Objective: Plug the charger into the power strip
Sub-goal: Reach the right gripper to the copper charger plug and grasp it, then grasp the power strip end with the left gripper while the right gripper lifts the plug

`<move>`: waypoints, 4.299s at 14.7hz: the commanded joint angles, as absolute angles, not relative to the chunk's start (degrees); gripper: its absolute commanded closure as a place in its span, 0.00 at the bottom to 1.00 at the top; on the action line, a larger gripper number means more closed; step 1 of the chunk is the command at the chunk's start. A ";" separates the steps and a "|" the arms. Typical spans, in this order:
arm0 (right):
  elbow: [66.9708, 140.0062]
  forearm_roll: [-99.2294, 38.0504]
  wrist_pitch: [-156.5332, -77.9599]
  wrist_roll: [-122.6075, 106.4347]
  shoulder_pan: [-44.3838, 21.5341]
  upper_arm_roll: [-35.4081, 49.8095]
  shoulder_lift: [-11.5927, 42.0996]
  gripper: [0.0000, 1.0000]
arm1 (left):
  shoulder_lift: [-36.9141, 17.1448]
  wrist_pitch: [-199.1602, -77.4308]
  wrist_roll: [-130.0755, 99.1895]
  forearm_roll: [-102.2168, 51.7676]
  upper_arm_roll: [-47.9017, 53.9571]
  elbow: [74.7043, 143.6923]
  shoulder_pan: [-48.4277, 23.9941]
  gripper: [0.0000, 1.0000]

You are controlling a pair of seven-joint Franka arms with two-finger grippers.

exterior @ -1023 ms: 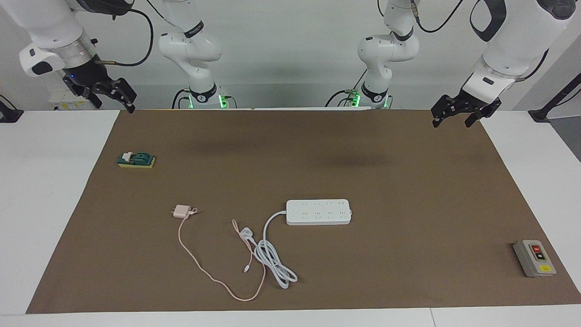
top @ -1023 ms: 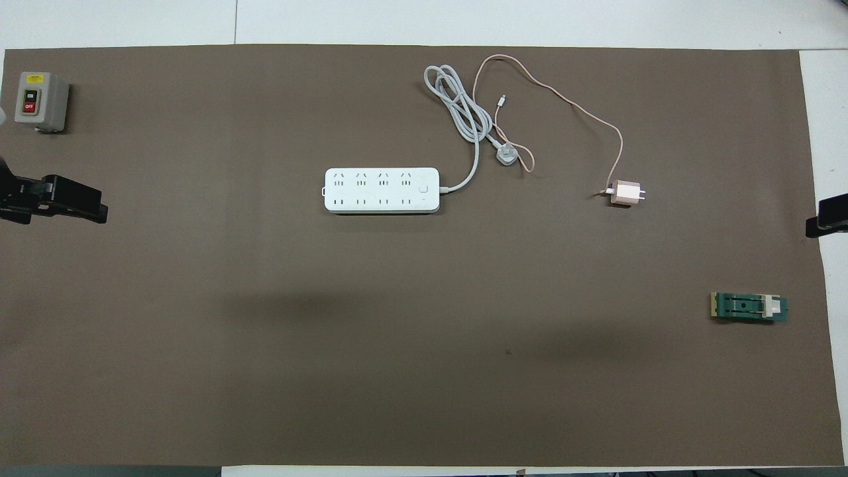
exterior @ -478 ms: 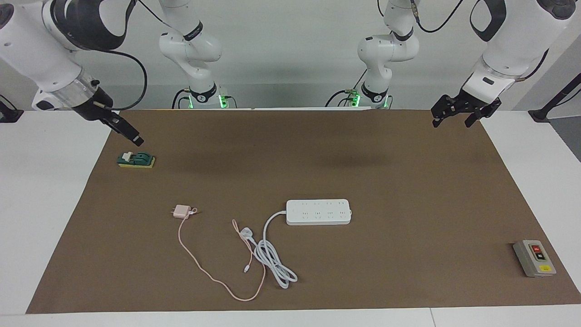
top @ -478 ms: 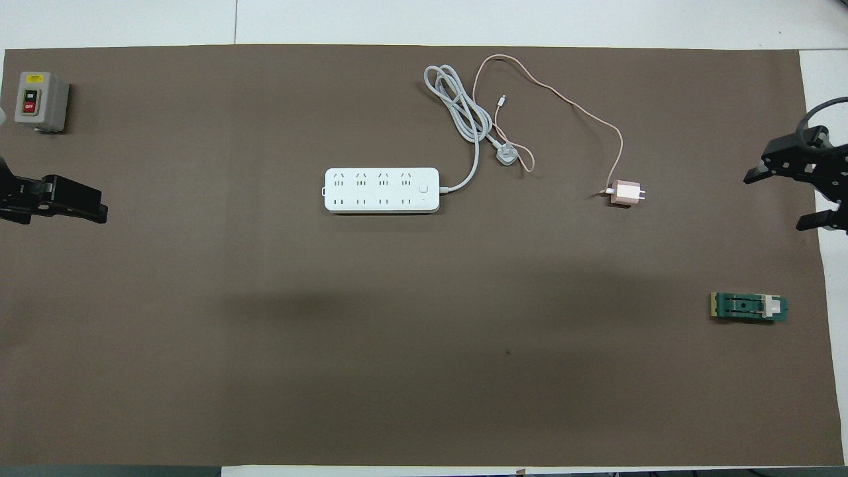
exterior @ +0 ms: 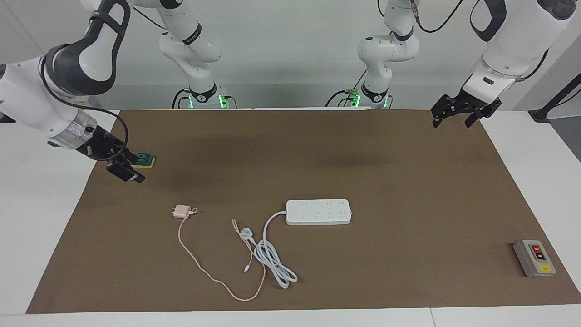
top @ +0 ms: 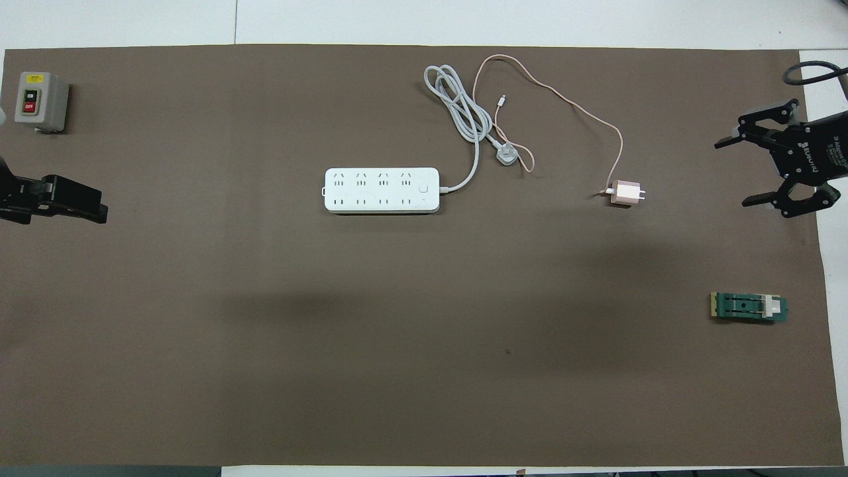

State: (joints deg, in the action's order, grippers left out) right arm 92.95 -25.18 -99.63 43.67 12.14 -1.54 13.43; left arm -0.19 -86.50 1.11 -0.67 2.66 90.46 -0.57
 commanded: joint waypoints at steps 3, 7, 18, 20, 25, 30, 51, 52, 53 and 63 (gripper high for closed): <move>92.64 -31.63 -103.01 55.62 13.10 -0.97 18.18 0.00 | 1.14 -85.96 0.53 0.18 2.29 91.67 -1.05 0.00; 93.07 -36.64 -102.39 56.16 13.71 -0.97 22.58 0.00 | 1.14 -85.96 0.53 0.18 2.29 91.67 -1.05 0.00; 99.49 -43.15 -106.25 54.84 14.15 -0.97 27.07 0.00 | 1.14 -85.96 0.53 0.18 2.29 91.67 -1.05 0.00; 101.50 -44.03 -108.71 53.19 14.07 -0.97 27.07 0.00 | 1.67 -85.96 0.44 0.18 2.20 91.41 -0.97 0.00; 102.92 -46.05 -113.64 51.16 12.75 -0.88 27.77 0.00 | 2.46 -85.87 1.67 -0.87 2.37 92.45 -1.23 0.00; 103.27 -47.72 -117.33 48.87 11.17 -0.88 29.27 0.00 | 6.06 -90.25 1.14 -16.59 2.02 100.62 -0.44 0.00; 108.81 -51.59 -120.94 39.74 11.60 -0.97 28.65 0.00 | -9.03 -96.25 34.25 -87.70 2.37 116.89 -7.56 0.00; 109.42 -51.59 -121.11 38.77 11.60 -0.97 28.57 0.05 | -11.31 -95.81 37.58 -88.85 2.37 116.81 -7.82 0.00; 110.03 -51.59 -121.98 37.80 11.60 -0.97 28.48 0.24 | -12.29 -95.89 40.31 -89.81 2.37 116.89 -8.17 0.00; 108.64 -51.50 -121.64 37.17 11.43 -0.53 28.39 1.00 | -13.10 -98.43 43.51 -97.73 2.37 116.98 -12.12 0.00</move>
